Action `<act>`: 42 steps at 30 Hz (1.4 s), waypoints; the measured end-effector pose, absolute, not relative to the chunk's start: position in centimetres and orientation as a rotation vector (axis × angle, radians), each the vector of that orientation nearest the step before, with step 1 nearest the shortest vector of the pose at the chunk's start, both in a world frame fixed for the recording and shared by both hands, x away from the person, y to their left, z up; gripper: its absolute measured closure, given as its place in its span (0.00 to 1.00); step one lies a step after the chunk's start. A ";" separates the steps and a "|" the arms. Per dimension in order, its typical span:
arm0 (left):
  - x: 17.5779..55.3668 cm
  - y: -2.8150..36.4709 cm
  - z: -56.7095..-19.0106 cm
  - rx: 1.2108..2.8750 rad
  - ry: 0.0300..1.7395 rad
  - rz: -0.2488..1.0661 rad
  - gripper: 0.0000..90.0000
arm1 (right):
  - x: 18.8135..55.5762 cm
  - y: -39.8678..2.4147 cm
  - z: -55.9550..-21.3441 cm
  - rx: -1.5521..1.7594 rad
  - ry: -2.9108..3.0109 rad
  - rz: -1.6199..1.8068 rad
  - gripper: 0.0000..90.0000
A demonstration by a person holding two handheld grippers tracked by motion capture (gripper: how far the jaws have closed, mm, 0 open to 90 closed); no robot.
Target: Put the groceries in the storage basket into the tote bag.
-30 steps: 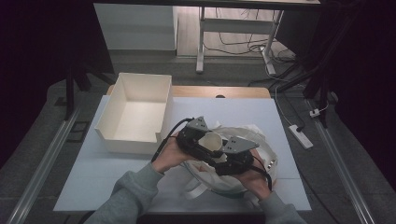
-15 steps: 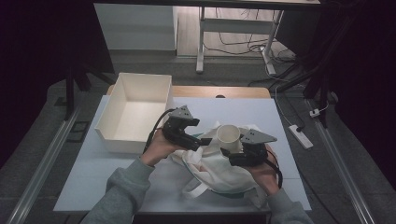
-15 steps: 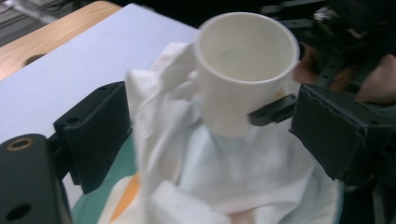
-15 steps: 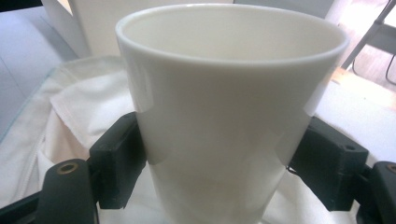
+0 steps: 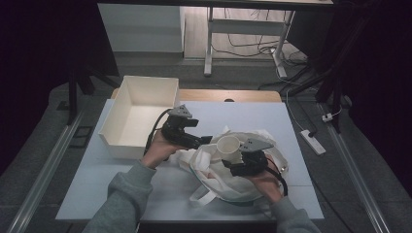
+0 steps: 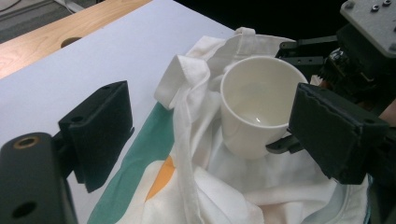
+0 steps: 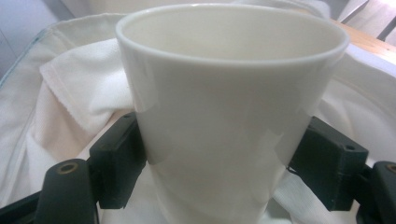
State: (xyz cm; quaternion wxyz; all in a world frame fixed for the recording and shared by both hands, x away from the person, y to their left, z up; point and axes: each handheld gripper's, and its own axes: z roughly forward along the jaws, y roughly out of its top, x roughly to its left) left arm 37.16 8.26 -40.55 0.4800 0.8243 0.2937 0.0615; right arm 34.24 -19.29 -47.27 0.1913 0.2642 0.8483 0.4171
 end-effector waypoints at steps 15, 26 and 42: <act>37.3 8.1 -40.9 2.032 0.722 0.144 0.16 | 35.9 -19.1 -49.6 0.741 2.428 1.114 0.25; 37.4 8.2 -41.2 2.049 0.728 0.140 0.16 | 36.1 -20.4 -49.8 0.776 2.449 1.073 0.25; 37.4 8.1 -41.3 2.062 0.721 0.138 0.16 | 35.7 -20.6 -49.6 0.772 2.428 1.099 0.18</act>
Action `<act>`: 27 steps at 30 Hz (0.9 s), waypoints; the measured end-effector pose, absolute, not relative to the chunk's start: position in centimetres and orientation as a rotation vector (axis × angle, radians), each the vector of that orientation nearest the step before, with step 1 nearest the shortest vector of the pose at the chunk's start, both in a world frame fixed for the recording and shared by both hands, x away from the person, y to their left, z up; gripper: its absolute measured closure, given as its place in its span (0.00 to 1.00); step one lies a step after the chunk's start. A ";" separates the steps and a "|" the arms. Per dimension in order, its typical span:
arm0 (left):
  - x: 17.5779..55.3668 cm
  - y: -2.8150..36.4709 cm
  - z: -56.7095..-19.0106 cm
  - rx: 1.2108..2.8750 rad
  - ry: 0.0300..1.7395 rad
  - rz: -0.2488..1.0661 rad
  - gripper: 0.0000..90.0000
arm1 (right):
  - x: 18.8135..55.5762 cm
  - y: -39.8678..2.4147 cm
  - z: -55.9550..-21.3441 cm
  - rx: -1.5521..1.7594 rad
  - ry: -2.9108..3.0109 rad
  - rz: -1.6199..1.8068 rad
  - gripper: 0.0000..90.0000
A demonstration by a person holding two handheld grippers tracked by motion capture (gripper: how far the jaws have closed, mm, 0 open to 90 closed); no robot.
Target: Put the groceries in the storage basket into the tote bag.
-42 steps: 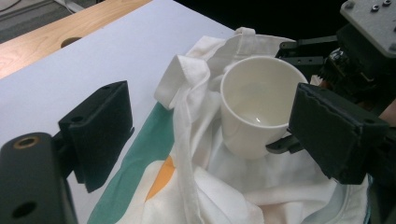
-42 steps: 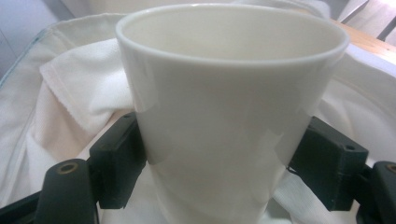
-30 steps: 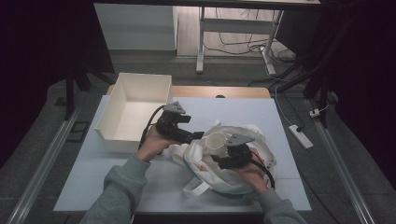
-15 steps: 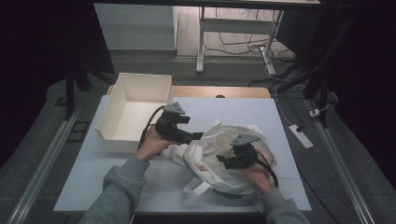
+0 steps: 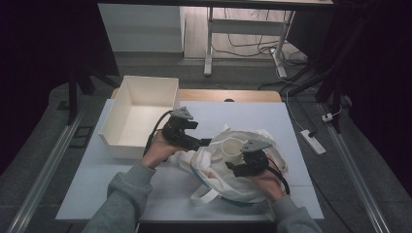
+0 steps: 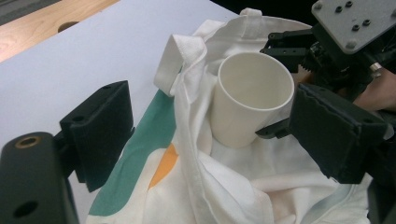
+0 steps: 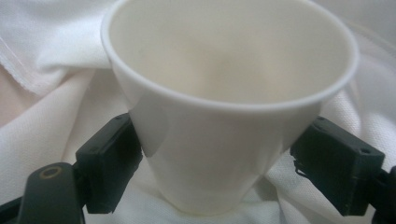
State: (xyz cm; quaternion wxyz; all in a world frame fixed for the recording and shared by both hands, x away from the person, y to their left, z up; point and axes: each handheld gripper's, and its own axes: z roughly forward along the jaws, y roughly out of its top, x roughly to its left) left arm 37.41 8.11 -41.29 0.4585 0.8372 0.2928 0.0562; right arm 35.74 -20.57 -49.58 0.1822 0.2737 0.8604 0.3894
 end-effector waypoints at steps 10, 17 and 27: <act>37.2 8.0 -41.4 2.088 0.716 0.159 0.16 | 34.3 -21.5 -47.7 0.761 2.371 1.201 0.17; 36.8 8.4 -41.7 2.101 0.723 0.163 0.18 | 33.4 -22.2 -46.7 0.759 2.352 1.224 0.17; 35.2 9.6 -41.7 2.112 0.728 0.193 0.22 | 32.8 -24.0 -45.5 0.780 2.292 1.261 0.21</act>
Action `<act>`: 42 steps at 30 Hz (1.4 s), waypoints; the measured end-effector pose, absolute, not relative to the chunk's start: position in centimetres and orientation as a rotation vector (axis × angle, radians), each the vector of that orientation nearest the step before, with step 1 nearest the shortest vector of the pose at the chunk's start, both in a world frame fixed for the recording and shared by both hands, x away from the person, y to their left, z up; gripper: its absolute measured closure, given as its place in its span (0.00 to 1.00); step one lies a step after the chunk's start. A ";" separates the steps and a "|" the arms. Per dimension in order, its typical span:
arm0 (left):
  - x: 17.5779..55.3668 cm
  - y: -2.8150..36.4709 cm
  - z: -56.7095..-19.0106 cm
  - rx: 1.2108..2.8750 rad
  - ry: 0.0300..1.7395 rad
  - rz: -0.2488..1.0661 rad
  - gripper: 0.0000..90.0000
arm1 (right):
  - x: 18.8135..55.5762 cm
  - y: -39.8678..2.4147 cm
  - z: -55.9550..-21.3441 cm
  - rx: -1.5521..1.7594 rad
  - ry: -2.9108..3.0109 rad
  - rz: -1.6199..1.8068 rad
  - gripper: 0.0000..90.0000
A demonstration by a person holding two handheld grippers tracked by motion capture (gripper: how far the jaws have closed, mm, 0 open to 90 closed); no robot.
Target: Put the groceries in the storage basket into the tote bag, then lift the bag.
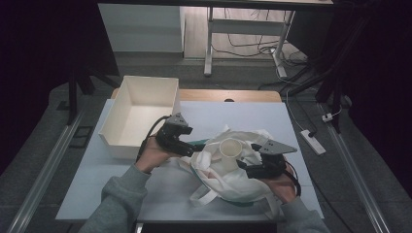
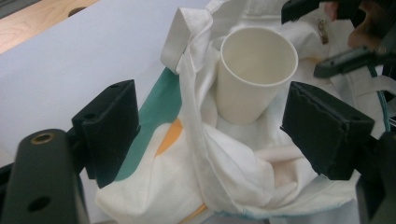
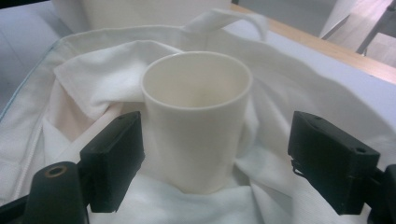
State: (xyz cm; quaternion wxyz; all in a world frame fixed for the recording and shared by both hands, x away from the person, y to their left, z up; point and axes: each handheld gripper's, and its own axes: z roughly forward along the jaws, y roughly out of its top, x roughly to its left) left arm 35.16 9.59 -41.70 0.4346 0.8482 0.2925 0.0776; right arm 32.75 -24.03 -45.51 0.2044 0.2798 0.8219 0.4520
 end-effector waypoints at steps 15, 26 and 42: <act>32.7 9.5 -42.7 2.118 0.773 0.254 0.38 | 31.9 -26.2 -44.4 0.803 2.228 1.263 0.24; 31.9 9.3 -44.2 2.145 0.830 0.253 0.52 | 31.8 -27.0 -44.3 0.804 2.221 1.264 0.24; 32.3 9.1 -47.0 2.208 0.887 0.138 0.78 | 31.2 -28.5 -43.4 0.916 2.199 1.102 0.26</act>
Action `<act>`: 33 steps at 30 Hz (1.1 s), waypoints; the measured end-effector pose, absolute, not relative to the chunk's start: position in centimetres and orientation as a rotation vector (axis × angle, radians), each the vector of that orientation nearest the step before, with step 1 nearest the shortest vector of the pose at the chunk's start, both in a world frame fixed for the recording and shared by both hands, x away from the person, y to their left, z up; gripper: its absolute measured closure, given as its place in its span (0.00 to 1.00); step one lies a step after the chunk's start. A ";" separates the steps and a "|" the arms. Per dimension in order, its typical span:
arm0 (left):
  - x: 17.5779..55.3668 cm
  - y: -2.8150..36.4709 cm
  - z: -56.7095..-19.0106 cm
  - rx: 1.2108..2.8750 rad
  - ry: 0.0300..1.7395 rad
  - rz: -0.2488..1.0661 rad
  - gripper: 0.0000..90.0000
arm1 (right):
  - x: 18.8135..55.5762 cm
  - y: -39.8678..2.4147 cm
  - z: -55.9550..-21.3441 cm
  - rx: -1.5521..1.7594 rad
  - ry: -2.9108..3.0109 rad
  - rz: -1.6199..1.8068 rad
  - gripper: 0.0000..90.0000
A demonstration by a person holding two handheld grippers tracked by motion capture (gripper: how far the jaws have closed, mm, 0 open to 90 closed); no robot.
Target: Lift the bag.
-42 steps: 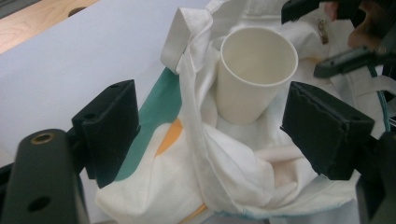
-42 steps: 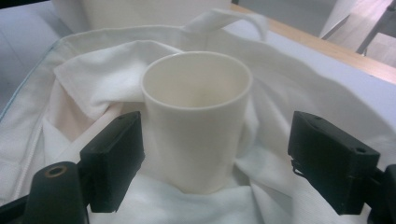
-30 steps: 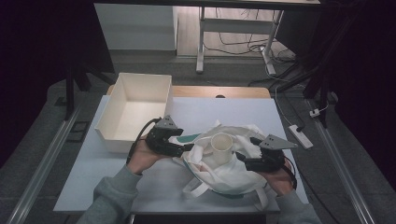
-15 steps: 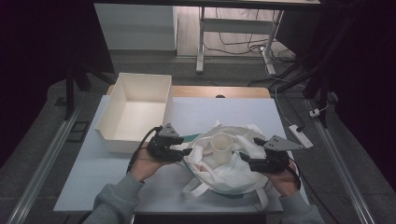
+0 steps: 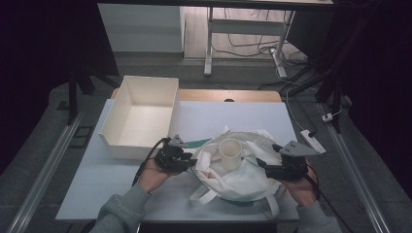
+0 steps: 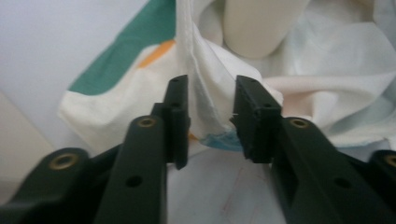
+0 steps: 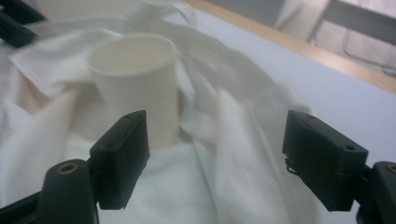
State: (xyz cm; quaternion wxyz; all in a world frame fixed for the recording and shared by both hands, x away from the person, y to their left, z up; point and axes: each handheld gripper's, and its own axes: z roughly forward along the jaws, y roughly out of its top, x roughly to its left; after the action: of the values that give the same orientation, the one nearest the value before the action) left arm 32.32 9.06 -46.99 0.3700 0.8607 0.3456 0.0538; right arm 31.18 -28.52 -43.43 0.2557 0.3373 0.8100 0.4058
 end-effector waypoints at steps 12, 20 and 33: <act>32.4 9.3 -47.1 2.223 0.858 0.113 0.95 | 31.0 -33.0 -44.8 1.182 2.216 0.821 0.57; 32.3 9.5 -46.6 2.222 0.833 0.123 0.97 | 31.4 -33.5 -45.5 1.204 2.225 0.802 0.90; 31.7 11.3 -43.8 2.140 0.785 0.156 0.97 | 30.7 -34.5 -43.0 1.144 2.106 0.918 0.92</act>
State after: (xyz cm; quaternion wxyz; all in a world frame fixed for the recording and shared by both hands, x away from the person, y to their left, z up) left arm 31.73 11.33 -43.77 0.4153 0.8521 0.3125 0.0620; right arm 30.69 -34.50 -43.01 0.2838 0.4274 0.7868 0.3430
